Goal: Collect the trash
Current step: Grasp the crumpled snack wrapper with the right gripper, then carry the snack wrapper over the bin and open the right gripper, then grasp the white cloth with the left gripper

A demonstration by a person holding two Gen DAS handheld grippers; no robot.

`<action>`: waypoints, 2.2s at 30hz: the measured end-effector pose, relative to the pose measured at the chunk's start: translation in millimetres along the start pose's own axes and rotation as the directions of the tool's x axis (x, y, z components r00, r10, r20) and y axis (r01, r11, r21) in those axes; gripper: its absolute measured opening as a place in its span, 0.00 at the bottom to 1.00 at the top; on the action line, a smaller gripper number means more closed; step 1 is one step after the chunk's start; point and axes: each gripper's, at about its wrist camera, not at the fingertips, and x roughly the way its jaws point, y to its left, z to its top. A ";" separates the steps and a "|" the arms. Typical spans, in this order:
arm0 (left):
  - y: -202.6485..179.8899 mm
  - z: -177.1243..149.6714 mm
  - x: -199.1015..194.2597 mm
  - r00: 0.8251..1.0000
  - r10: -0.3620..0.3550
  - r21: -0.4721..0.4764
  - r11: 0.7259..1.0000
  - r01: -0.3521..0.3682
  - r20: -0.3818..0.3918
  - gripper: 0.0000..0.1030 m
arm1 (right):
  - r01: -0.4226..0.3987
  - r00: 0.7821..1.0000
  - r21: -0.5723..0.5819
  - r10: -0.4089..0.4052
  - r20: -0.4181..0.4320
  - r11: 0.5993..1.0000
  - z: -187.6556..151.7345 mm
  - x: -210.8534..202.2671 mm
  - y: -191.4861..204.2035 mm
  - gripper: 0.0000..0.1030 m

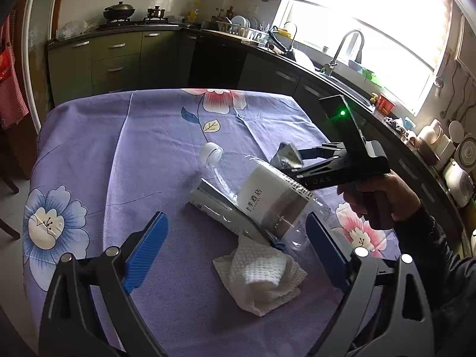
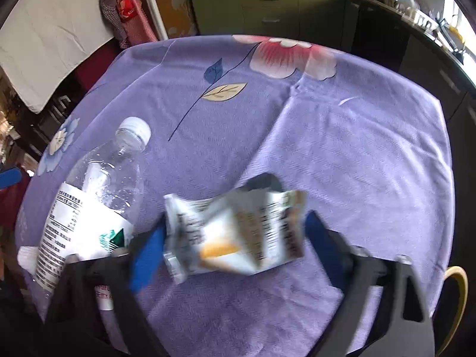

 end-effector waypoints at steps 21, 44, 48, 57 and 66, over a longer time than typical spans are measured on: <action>-21.9 -0.2 1.5 1.000 -0.009 0.030 1.000 0.009 -0.003 0.86 | 0.176 0.949 0.405 -0.264 0.172 0.897 -102.9 -155.7 -119.5 0.68; -49.6 -22.8 5.6 0.993 -0.018 0.184 0.982 0.040 -0.118 0.87 | 0.369 0.877 0.574 -0.479 0.046 0.731 -180.9 -159.4 -192.9 0.91; -52.3 -33.3 14.0 0.990 -0.017 0.220 0.974 0.047 -0.139 0.87 | 0.363 0.879 0.566 -0.473 0.055 0.740 -184.7 -163.5 -180.8 0.91; -40.9 -38.8 28.5 0.987 -0.012 0.194 0.980 0.043 -0.160 0.68 | 0.344 0.892 0.540 -0.447 0.067 0.768 -185.5 -159.2 -162.6 0.91; -37.0 -47.4 39.1 0.981 0.010 0.207 0.978 0.031 -0.193 0.27 | 0.325 0.904 0.522 -0.421 0.072 0.788 -183.2 -152.4 -156.5 0.91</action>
